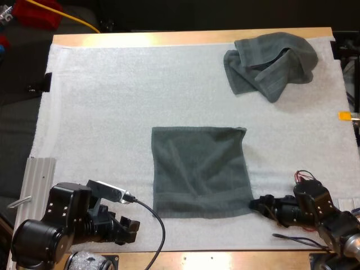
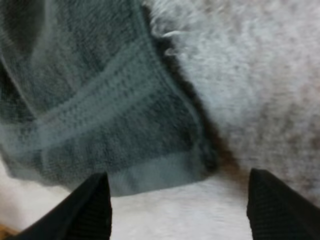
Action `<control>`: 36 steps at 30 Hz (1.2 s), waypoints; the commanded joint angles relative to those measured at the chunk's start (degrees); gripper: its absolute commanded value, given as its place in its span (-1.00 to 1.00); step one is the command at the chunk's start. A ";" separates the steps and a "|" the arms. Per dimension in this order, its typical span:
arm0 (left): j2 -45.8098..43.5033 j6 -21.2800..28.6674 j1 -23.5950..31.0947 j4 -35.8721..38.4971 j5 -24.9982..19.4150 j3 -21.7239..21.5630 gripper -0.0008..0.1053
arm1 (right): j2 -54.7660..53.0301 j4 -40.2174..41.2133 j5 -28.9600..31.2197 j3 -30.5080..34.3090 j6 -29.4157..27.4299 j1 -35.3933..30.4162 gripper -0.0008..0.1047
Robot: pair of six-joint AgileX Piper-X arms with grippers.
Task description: Pick towel from pile, fold and stack
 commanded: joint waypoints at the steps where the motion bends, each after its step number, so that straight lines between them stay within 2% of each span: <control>1: -0.19 0.08 0.15 0.12 -0.16 -0.08 0.22 | 1.21 -2.49 -1.75 0.08 0.57 -0.29 0.11; 15: -0.19 0.21 0.15 0.12 -0.16 -0.08 0.22 | 10.53 -10.68 -4.64 0.07 2.92 -0.29 0.11; 24: -0.19 0.21 0.15 -0.25 -0.16 -0.08 0.22 | 13.16 -10.97 -4.64 0.07 3.13 -0.29 0.08; 26: -0.19 0.28 0.15 -0.25 -0.16 -0.08 0.22 | 13.57 -10.97 -4.64 0.07 3.13 -0.29 -0.03; 30: -0.19 0.33 0.15 -0.25 -0.16 -0.08 0.22 | 14.04 -10.97 -4.37 0.07 3.13 -0.29 -0.45; 36: -0.19 0.33 0.15 -0.83 -0.16 -0.08 0.22 | 14.04 -10.81 -3.11 0.07 3.13 -0.29 -0.91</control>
